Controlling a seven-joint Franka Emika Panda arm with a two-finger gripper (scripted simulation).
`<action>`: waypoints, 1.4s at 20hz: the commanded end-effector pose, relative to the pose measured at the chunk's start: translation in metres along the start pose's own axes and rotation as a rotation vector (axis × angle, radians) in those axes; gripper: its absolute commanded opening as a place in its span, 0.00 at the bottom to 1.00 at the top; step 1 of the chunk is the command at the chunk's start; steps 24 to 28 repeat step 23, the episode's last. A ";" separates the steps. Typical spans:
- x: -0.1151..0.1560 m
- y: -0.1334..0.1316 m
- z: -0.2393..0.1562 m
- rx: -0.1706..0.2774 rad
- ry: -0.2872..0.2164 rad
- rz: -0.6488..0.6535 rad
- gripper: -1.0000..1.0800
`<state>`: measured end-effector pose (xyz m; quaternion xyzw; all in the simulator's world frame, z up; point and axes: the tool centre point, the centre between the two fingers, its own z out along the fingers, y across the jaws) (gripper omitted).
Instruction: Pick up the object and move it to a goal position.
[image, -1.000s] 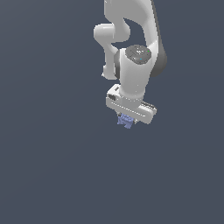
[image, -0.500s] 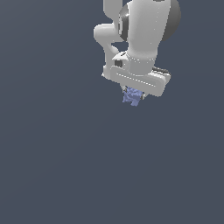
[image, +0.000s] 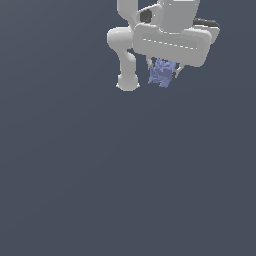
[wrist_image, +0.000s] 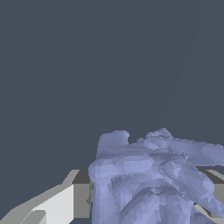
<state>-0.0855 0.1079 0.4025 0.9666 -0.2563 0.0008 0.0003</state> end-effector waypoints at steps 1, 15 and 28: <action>-0.011 0.001 -0.025 -0.001 -0.001 0.000 0.00; -0.042 0.000 -0.103 0.000 -0.002 0.000 0.00; -0.042 -0.001 -0.106 0.000 -0.002 0.000 0.00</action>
